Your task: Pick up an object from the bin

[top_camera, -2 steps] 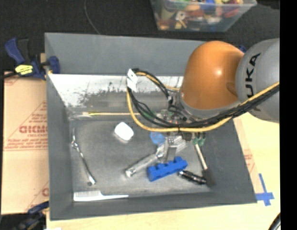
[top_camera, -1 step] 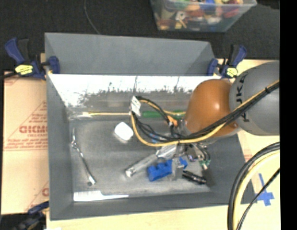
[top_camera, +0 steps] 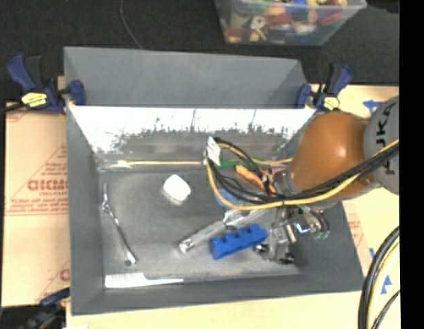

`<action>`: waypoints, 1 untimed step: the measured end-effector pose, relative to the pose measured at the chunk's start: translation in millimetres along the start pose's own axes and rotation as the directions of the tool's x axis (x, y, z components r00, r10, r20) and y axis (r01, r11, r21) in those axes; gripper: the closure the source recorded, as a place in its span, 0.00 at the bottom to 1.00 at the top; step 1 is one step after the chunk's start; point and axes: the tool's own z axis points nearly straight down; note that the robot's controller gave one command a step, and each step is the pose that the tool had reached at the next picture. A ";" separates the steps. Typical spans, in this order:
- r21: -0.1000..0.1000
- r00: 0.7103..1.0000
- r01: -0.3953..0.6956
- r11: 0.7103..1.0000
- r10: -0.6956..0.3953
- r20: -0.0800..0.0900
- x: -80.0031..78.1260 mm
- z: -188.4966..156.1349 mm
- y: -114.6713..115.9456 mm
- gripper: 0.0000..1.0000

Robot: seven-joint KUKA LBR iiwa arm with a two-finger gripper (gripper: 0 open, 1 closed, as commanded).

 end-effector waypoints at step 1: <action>-0.002 1.000 0.015 1.000 -0.015 -0.010 14.7 52.1 18.4 0.00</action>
Offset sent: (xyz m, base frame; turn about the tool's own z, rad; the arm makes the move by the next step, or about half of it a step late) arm 0.0263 -0.0057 -0.0804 -0.3880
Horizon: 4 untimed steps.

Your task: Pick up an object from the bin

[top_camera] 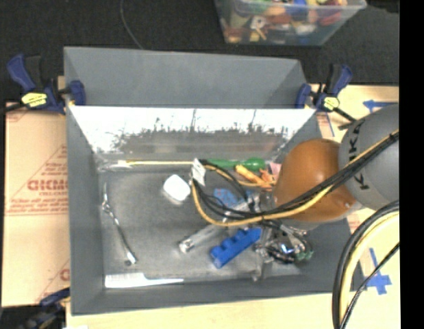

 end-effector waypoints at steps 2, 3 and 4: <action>0.004 0.977 0.212 0.977 -0.212 0.009 -26.6 27.3 8.7 1.00; 0.004 0.977 0.211 0.977 -0.211 0.009 -26.6 27.3 8.6 1.00; -0.002 0.977 0.211 0.977 -0.211 -0.003 -23.0 10.2 9.4 1.00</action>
Offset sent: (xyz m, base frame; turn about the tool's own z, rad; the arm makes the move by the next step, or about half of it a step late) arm 0.0222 0.0150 -0.0281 -0.2135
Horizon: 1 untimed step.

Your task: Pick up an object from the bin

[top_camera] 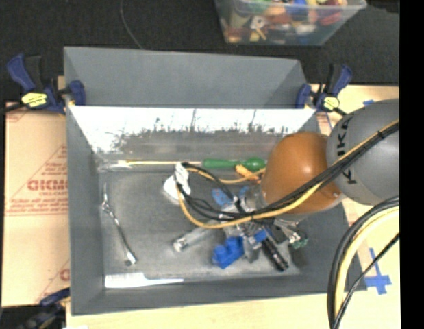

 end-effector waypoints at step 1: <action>0.006 1.000 -0.001 1.000 0.001 0.011 -2.7 -30.7 -2.0 1.00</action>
Offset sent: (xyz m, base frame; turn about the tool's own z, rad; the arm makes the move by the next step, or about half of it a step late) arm 0.0021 -0.0005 0.0520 0.0011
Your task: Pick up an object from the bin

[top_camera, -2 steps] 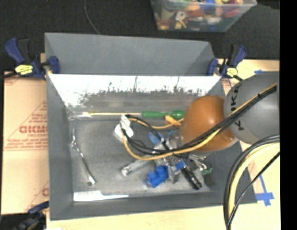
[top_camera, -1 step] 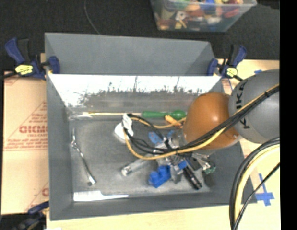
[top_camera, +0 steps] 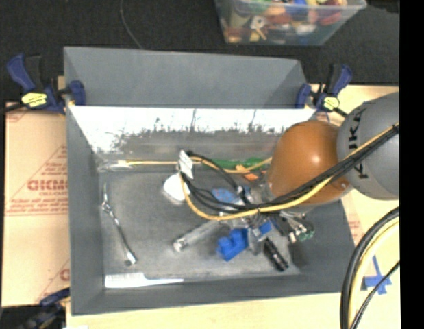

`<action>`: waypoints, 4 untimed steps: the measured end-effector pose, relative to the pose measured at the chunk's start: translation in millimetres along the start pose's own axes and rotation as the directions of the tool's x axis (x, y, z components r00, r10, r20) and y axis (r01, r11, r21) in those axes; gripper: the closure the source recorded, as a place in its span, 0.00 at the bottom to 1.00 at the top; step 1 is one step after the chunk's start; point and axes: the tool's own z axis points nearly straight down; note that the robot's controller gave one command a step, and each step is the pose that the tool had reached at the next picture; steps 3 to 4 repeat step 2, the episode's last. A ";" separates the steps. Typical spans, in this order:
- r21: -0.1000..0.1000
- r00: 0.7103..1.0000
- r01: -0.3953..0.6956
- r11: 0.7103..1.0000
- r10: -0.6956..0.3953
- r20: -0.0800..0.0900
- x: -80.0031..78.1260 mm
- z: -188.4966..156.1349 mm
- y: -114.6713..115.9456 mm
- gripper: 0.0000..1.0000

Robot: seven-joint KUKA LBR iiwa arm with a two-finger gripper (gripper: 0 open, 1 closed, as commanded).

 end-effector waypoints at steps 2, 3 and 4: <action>0.002 1.000 -0.003 1.000 0.003 0.002 -0.5 -23.4 -0.9 1.00; 0.002 1.000 -0.003 1.000 0.003 0.002 -0.5 -23.4 -0.9 1.00; 0.002 1.000 -0.003 1.000 0.003 0.002 -0.5 -23.4 -0.9 1.00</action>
Offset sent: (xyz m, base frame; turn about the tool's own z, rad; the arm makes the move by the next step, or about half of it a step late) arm 0.0003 0.0000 0.0302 0.0011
